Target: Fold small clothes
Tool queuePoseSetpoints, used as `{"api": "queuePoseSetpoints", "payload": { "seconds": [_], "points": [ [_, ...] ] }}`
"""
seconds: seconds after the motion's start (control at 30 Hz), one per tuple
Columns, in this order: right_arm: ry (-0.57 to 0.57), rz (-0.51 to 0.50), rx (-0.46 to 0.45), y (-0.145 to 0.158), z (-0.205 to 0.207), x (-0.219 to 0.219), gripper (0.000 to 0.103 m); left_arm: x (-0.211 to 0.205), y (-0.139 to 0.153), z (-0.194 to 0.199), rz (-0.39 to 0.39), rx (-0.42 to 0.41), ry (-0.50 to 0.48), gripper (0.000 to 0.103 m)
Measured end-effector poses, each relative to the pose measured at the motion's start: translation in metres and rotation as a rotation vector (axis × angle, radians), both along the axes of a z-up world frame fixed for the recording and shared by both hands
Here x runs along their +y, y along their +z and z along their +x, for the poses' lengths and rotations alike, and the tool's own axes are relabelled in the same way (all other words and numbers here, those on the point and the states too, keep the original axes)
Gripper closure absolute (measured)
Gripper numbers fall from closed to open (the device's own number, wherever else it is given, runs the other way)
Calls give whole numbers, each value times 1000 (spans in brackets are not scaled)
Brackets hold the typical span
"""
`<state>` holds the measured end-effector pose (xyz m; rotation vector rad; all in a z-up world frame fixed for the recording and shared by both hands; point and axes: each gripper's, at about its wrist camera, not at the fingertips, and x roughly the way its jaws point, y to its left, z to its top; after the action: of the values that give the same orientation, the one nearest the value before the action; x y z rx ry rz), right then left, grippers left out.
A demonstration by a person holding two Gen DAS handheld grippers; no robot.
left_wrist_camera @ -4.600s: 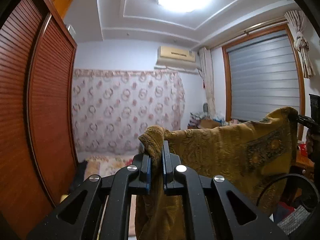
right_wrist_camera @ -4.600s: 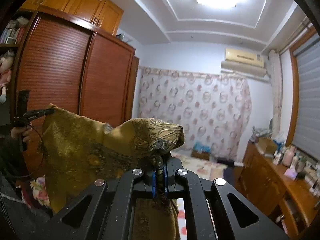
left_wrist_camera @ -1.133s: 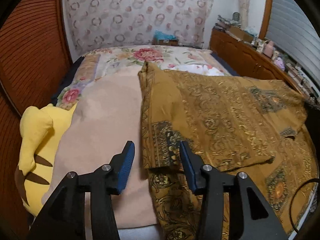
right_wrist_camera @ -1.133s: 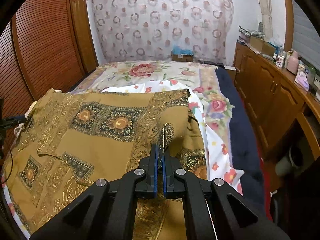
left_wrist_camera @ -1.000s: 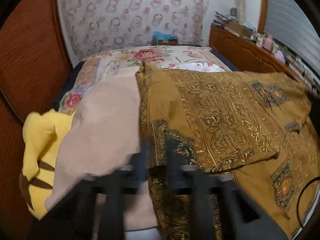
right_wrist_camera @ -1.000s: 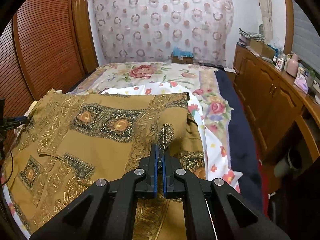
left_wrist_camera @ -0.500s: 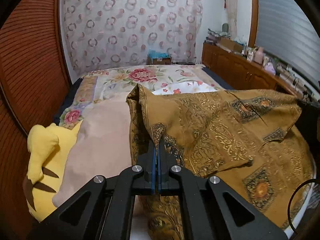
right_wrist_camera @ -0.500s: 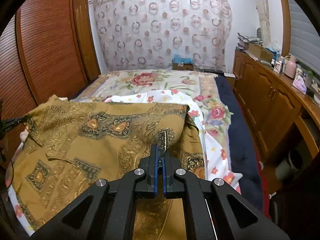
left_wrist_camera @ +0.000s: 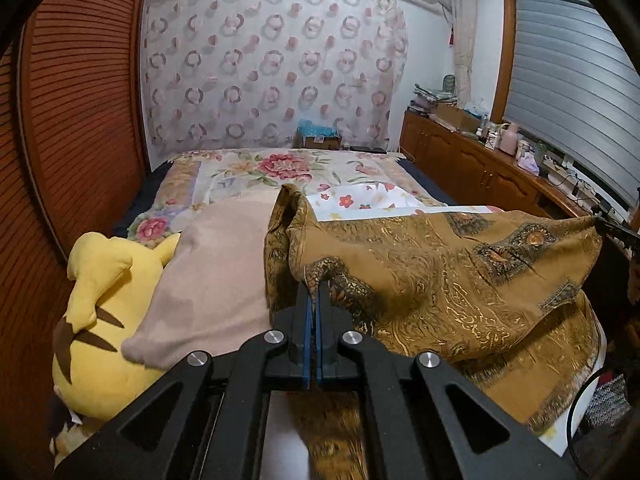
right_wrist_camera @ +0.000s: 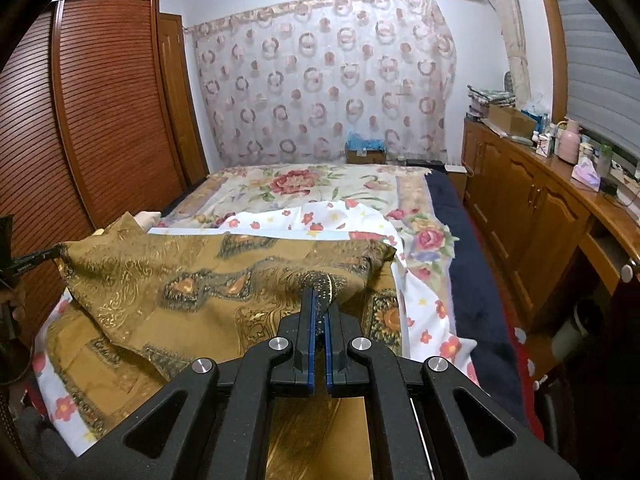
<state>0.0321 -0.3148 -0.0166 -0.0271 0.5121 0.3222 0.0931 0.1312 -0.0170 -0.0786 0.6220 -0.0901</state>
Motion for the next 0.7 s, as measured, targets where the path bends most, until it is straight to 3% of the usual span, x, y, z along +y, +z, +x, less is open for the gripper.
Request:
{"api": "queuePoseSetpoints", "payload": {
  "seconds": [0.4,0.7],
  "points": [
    [-36,-10,42,-18,-66,-25,100,-1,-12,-72,-27,21,11,101],
    [-86,-1,158,-53,-33,-22,100,6,-44,-81,-50,99,31,101]
  ]
}}
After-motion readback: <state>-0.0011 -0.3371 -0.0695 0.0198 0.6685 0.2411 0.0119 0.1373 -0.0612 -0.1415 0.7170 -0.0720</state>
